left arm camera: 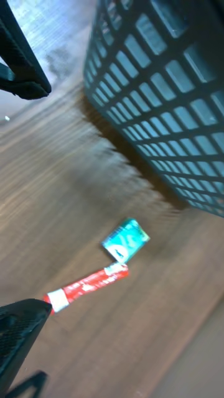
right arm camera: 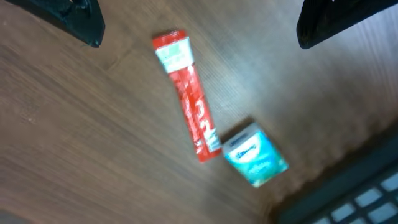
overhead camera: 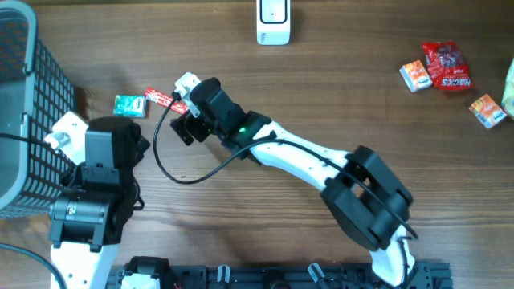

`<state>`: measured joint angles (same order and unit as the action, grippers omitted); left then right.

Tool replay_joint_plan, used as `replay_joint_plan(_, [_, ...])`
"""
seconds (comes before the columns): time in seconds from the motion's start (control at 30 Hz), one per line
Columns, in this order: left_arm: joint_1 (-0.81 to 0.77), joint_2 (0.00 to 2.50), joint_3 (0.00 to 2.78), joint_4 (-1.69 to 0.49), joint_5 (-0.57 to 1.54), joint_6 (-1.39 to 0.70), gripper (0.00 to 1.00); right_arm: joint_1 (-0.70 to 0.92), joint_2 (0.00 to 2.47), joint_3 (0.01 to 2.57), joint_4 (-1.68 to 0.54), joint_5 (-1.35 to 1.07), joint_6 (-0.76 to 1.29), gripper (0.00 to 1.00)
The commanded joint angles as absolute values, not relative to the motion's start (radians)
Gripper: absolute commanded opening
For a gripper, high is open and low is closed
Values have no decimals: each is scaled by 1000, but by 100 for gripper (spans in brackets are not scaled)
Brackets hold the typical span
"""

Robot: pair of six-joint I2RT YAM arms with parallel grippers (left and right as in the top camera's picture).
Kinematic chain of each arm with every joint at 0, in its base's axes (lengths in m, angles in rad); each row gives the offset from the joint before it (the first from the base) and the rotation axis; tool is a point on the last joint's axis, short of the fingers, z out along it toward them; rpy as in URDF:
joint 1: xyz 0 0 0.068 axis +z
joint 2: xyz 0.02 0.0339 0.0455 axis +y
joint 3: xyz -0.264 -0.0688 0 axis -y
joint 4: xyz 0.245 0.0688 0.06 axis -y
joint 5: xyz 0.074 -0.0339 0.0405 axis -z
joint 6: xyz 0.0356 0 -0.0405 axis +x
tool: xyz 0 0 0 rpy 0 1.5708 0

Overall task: Scan the item barcode
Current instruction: 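Grasp the red snack stick with the left gripper and lift it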

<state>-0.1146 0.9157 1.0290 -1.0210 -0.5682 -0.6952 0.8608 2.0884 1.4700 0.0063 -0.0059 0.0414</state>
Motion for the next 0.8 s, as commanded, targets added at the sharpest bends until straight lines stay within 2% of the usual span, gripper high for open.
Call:
replay_joint_plan(0.0, [-108, 905, 1038, -1042, -546, -712, 100, 857, 2138, 1466, 87, -6, 68, 88])
replay_joint_plan(0.1, [-108, 905, 1038, -1041, -511, -716, 100, 857, 2173, 1466, 125, -9, 115, 84])
replay_joint_plan(0.37, [-108, 906, 1038, -1045, -479, -716, 100, 836, 2275, 1467, 180, -199, 134, 85])
replay_joint_plan(0.77, [-108, 906, 1038, -1053, -458, -715, 100, 791, 2341, 1468, 192, -200, 151, 84])
